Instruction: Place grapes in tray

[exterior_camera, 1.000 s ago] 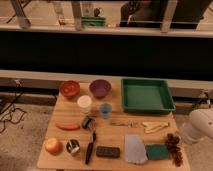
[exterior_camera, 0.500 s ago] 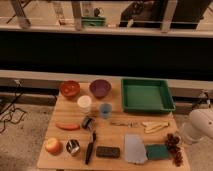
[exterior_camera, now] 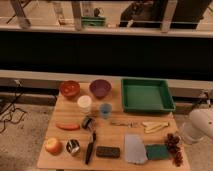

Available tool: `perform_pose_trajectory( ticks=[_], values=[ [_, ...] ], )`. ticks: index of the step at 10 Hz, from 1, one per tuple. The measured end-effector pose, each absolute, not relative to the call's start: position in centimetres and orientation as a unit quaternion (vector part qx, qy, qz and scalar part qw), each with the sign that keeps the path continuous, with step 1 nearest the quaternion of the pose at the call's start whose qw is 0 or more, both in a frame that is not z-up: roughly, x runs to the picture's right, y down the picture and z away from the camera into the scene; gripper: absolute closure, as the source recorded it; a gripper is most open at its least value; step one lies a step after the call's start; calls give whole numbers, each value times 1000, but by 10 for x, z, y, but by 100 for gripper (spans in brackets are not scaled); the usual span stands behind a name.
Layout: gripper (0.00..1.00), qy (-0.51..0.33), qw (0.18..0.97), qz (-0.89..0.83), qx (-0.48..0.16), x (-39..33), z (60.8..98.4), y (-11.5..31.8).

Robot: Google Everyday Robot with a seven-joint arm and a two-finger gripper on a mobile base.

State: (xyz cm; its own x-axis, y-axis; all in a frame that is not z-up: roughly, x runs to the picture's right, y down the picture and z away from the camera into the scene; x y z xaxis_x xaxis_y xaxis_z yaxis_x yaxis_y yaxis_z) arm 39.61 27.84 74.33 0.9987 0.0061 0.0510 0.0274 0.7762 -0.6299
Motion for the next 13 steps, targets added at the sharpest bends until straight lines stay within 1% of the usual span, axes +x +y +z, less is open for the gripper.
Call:
perform_pose_trajectory(
  ticks=[11, 13],
  values=[
    [100, -25, 942, -6, -334, 396, 743, 278],
    [100, -32, 947, -5, -318, 390, 738, 271]
  ],
)
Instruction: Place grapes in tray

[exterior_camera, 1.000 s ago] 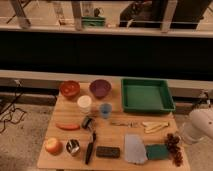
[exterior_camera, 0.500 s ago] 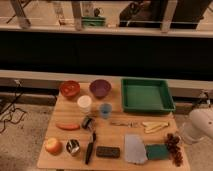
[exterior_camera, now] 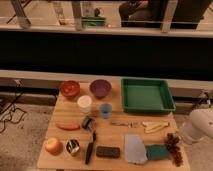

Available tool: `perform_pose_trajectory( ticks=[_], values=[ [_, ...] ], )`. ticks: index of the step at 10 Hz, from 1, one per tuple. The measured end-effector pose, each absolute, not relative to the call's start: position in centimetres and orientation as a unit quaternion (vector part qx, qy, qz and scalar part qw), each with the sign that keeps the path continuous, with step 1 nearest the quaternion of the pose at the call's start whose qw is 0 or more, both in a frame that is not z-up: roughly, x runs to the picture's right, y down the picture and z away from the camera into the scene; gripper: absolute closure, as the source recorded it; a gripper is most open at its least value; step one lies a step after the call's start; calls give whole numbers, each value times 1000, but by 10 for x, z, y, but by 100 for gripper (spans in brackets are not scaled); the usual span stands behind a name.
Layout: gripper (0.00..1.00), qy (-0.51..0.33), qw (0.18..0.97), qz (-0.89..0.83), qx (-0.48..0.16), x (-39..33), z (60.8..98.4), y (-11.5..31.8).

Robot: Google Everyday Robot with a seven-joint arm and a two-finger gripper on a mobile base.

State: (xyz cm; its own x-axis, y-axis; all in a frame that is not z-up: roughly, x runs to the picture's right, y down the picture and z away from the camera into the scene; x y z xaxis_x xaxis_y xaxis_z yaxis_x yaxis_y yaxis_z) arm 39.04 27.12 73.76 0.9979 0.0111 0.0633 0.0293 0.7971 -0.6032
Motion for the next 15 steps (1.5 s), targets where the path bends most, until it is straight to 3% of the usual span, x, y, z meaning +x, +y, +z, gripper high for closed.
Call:
perform_pose_trajectory(
  ticks=[6, 10, 15],
  values=[
    [100, -50, 977, 9, -206, 388, 671, 211],
    [100, -56, 984, 1, -166, 376, 656, 181],
    [100, -56, 984, 1, -168, 376, 656, 183]
  ],
)
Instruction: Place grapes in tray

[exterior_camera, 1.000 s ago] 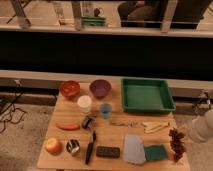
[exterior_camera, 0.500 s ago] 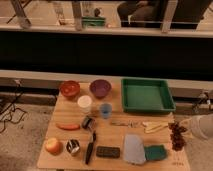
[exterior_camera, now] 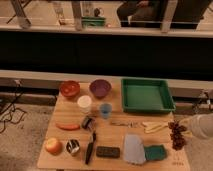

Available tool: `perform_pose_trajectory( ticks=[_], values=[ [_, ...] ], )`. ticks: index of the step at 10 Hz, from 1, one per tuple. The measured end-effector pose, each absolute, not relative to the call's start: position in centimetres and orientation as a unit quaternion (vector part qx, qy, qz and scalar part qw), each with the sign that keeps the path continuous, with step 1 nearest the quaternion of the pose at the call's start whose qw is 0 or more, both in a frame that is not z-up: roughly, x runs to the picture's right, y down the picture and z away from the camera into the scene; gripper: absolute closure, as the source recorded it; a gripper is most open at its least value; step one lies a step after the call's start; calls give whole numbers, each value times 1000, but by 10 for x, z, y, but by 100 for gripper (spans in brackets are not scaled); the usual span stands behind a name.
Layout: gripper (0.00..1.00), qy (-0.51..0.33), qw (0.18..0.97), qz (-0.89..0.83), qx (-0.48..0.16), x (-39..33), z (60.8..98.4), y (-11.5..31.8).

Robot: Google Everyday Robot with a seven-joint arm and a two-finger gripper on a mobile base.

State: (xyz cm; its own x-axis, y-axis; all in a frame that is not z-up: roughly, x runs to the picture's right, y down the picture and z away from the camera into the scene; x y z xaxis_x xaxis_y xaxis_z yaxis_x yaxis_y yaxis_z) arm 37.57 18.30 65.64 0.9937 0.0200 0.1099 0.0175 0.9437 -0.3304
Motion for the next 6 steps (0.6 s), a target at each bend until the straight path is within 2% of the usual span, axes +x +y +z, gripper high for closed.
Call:
perform_pose_trajectory(
  ticks=[3, 6],
  values=[
    [100, -56, 989, 4, -140, 363, 658, 177],
    [100, -58, 992, 8, -108, 337, 672, 147]
  ],
)
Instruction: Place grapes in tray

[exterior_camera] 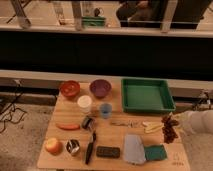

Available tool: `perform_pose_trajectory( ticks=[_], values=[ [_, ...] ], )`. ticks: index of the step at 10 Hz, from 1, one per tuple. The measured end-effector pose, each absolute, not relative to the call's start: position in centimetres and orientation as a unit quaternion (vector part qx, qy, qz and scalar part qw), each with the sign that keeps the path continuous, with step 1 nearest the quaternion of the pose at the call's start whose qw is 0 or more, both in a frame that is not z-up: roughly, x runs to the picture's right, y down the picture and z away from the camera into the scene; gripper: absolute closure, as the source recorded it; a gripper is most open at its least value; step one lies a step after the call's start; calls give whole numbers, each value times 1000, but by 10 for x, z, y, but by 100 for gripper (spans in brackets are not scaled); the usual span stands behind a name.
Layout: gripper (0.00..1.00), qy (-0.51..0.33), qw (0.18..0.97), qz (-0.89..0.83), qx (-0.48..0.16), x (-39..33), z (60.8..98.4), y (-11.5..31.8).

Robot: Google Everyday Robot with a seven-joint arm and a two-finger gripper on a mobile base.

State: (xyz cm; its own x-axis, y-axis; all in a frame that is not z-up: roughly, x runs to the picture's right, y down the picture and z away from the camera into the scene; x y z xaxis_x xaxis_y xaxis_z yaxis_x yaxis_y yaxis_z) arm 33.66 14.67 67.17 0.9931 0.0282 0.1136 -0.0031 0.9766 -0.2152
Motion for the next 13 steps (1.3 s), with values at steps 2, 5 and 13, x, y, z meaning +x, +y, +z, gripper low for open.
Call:
perform_pose_trajectory(
  ticks=[2, 5, 13],
  values=[
    [100, -51, 994, 17, -95, 343, 682, 128],
    [100, -38, 996, 35, -79, 361, 703, 92],
    [100, -28, 999, 19, -36, 345, 713, 1]
  ],
)
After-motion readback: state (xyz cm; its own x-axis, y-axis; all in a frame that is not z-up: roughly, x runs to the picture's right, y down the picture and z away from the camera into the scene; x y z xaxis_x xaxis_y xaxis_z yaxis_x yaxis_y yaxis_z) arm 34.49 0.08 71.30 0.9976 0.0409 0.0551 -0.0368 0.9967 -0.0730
